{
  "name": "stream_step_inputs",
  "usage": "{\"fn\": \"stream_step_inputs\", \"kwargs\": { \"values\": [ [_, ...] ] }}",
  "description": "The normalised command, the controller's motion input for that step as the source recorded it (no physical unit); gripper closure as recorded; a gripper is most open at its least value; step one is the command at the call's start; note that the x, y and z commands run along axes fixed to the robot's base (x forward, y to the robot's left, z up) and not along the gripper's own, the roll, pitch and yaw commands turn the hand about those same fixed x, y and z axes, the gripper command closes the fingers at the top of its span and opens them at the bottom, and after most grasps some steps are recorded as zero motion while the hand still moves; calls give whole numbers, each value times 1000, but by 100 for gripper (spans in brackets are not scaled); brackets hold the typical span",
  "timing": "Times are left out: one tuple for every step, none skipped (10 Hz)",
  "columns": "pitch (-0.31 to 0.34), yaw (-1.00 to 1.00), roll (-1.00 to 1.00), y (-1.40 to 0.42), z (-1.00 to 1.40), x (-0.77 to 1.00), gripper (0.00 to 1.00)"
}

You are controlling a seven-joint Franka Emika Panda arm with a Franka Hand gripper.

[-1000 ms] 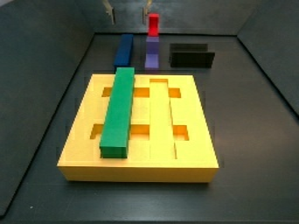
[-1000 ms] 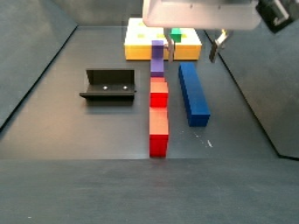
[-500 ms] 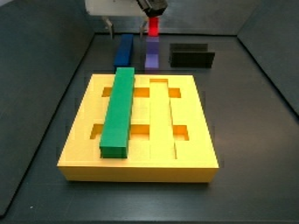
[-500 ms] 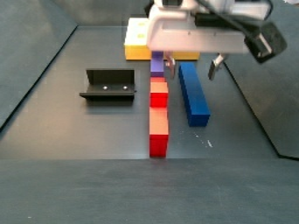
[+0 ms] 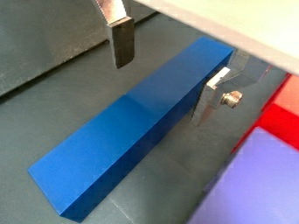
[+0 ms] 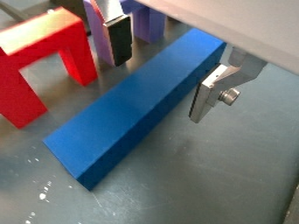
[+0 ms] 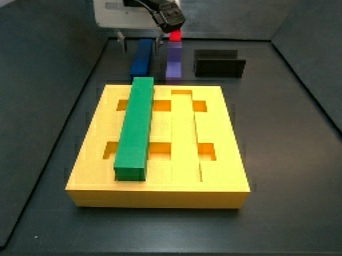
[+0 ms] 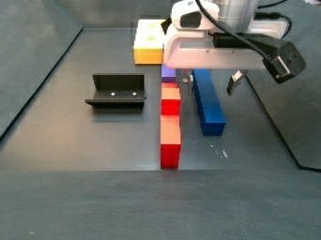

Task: Pick up the blue object. Move up. Move to above the board. Insert the blue object.
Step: Pick up the blue object.

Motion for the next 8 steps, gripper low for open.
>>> {"fn": "stream_step_inputs", "kwargs": {
  "values": [
    [-39, 0, 0, 0, -240, -91, 0],
    [-43, 0, -9, 0, -211, -77, 0],
    [-36, 0, -17, 0, -131, -40, 0],
    [-26, 0, 0, 0, -86, -43, 0],
    [-49, 6, 1, 0, -120, -89, 0],
    [-1, 0, 0, 0, -174, -60, 0],
    [-21, 0, 0, 0, -200, -26, 0],
    [0, 0, 0, 0, -80, 0, 0]
  ]
}}
